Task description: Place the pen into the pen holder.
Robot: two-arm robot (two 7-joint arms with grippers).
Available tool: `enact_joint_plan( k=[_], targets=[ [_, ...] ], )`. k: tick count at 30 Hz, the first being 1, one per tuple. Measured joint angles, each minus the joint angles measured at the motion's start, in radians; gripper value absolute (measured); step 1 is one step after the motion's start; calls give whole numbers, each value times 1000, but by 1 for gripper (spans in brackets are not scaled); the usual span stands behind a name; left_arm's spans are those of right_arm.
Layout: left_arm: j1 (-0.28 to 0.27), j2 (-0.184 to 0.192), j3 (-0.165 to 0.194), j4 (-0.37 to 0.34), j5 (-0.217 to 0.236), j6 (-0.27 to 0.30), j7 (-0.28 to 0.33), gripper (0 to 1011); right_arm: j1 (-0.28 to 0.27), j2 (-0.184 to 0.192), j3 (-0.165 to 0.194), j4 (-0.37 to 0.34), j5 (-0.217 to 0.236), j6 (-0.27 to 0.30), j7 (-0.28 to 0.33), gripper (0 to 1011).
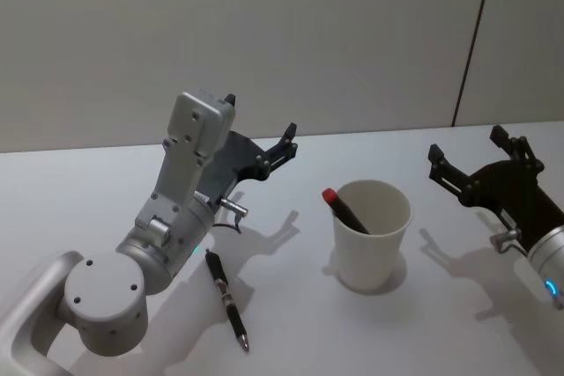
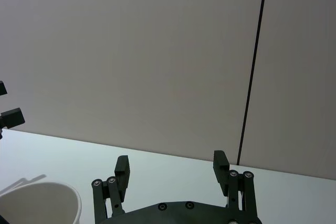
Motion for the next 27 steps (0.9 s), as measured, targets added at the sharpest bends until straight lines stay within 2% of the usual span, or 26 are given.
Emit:
enact_joint_plan(
  k=[20,27],
  targets=[
    [-11,-8,-6,12,-5,-5,-3,1001,0,0,0,0,0,0,0,1001],
    [-3,-9,-9,-3,-24,36,25,1001,0,0,0,0,0,0,0,1001]
  ],
)
